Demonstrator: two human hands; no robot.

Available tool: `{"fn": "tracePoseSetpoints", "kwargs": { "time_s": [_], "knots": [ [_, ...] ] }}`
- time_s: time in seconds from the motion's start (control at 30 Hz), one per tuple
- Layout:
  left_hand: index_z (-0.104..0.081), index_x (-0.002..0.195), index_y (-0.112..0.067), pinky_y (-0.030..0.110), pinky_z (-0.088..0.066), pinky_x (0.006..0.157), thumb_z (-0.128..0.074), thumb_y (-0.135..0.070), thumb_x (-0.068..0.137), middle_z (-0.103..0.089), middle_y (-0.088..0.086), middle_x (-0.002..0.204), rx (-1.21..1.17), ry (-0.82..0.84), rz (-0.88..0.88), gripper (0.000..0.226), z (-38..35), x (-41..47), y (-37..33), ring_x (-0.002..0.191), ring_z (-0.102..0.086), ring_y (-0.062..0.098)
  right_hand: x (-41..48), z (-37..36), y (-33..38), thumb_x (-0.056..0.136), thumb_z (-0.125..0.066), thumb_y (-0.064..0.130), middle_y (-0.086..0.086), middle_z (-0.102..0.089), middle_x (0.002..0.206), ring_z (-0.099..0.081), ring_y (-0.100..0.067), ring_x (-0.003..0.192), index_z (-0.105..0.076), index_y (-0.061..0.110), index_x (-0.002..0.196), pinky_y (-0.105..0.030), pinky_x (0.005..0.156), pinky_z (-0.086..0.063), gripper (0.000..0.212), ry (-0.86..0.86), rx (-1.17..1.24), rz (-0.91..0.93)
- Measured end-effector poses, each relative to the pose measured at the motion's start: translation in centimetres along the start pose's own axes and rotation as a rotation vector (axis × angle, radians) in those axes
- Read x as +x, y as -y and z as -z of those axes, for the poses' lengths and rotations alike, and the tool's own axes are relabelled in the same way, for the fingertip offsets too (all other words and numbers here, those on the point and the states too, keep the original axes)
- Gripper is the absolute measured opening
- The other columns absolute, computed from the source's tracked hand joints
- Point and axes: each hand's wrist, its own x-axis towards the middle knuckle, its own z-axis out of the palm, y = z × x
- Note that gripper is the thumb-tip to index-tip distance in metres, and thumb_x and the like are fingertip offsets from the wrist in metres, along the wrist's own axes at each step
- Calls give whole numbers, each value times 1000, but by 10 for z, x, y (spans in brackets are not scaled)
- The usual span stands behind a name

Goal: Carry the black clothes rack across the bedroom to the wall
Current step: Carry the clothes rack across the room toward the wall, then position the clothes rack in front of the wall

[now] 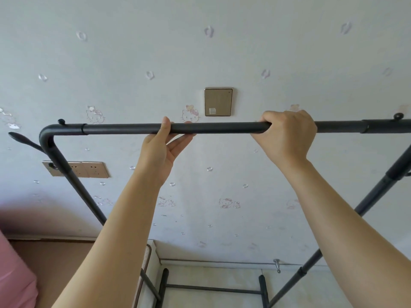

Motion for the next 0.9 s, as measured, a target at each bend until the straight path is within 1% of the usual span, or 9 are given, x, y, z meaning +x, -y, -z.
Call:
{"fn": "tracePoseSetpoints", "kwargs": {
  "time_s": [0.03,0.07,0.13,0.23,0.37,0.47,0.57,0.73,0.9],
  "knots": [
    [-56,90,-1,37,-57,92,-51,-23,102,-68,26,118,-2,0,1,26,-1,4,1,93,-75,33,1,-3,-2,58,-67,8,-1,-23,38,-20,-29,42,-52,13,45,-27,51,-32,20,-10,4,-1],
    [-55,91,-1,37,-58,91,-50,-23,102,-68,26,118,-4,2,1,26,-2,7,2,93,-75,33,3,-6,-3,58,-68,8,-1,-24,39,-21,-28,42,-52,13,45,-27,52,-32,21,-22,7,-2],
    [-55,93,0,36,-59,88,-50,-24,102,-69,25,117,-3,8,3,25,-4,14,3,92,-75,33,6,-13,-6,59,-69,9,1,-24,40,-23,-26,42,-53,14,45,-26,55,-22,22,-46,6,1],
    [-55,92,-1,37,-58,91,-48,-24,103,-68,26,117,1,20,1,27,-6,22,4,94,-75,35,9,-21,-10,59,-70,10,2,-23,41,-24,-25,43,-53,15,45,-25,58,-20,23,-80,15,13],
    [-56,90,-1,39,-55,96,-47,-23,103,-69,26,116,7,25,-8,27,-6,32,6,95,-75,34,13,-29,-10,59,-73,8,4,-20,44,-22,-24,44,-51,18,44,-25,55,-24,28,-122,44,53],
    [-55,90,-2,41,-52,99,-46,-23,103,-72,24,110,-9,32,-11,26,-4,38,8,95,-74,33,17,-37,-11,61,-72,7,4,-19,45,-22,-24,44,-43,21,44,-27,53,-26,36,-135,49,65],
    [-55,88,-3,42,-52,100,-45,-21,104,-74,20,101,-27,43,-19,26,-3,40,10,94,-75,31,18,-41,-13,63,-70,9,3,-20,44,-23,-24,43,-43,17,43,-29,50,-28,34,-150,34,81],
    [-56,92,-1,41,-52,100,-45,-22,104,-71,23,111,-26,56,-32,26,0,44,12,96,-74,31,20,-48,-14,66,-70,11,2,-21,43,-26,-24,41,-39,16,43,-30,50,-24,39,-166,6,98],
    [-57,90,-1,40,-54,98,-44,-22,104,-74,20,103,-38,75,-32,28,1,47,12,95,-75,31,19,-47,-14,69,-70,16,3,-24,43,-28,-24,42,-44,16,44,-28,54,-22,37,-131,4,86]
  ]
}}
